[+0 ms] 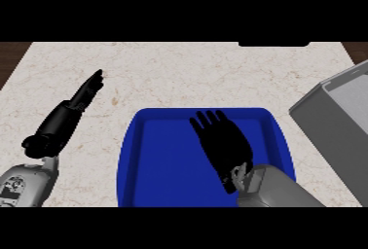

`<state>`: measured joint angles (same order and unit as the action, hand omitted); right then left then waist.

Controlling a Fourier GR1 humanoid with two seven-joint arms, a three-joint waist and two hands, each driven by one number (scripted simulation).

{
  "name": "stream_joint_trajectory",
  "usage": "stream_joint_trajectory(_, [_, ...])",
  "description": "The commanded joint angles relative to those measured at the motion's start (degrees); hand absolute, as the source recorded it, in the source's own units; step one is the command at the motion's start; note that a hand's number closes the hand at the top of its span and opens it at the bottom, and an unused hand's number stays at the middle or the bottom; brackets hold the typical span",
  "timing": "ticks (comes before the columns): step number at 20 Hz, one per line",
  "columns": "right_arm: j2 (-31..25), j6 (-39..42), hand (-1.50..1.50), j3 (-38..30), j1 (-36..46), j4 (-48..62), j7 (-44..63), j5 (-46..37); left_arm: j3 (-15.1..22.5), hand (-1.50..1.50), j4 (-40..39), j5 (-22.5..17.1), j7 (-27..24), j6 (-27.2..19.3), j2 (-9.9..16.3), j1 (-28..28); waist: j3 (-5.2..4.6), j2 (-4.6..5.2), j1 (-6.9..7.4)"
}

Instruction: Pick the cupcake from the tray and place it in the cardboard box

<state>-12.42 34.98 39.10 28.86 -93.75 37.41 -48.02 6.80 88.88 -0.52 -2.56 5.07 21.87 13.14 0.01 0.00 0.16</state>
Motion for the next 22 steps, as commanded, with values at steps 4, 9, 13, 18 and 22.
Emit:
stream_joint_trajectory(4, [2.4,-2.9,-1.5,-0.6,-3.4,5.0,-5.6,-6.4,-3.0,0.0,1.6,1.0,0.3,3.6,-0.4,-0.7,0.0,-0.02,0.08])
stream_joint_trajectory(9, [0.5,0.7,-1.5,-3.4,-4.9,2.6,-5.6,-8.9,-4.9,0.0,-5.2,2.4,-5.0,4.8,-1.6,-0.5,-0.02,-0.01,-0.23])
stream_joint_trajectory(13, [3.0,-3.5,-1.5,-5.8,-4.3,8.1,-9.3,-12.0,-5.9,0.0,-2.5,3.0,-3.3,6.5,-1.8,-1.4,0.0,0.0,0.02])
stream_joint_trajectory(18, [4.1,-1.1,-1.5,-6.4,-5.2,9.6,-13.5,-13.2,-6.1,0.0,-1.4,4.5,-1.9,6.4,-4.2,-0.4,-0.01,-0.01,-0.12])
stream_joint_trajectory(22, [3.1,-8.4,1.5,-2.8,-3.4,13.4,-21.1,-15.8,-2.6,0.0,-0.8,7.4,0.1,3.1,-7.9,-0.1,0.01,0.05,0.08])
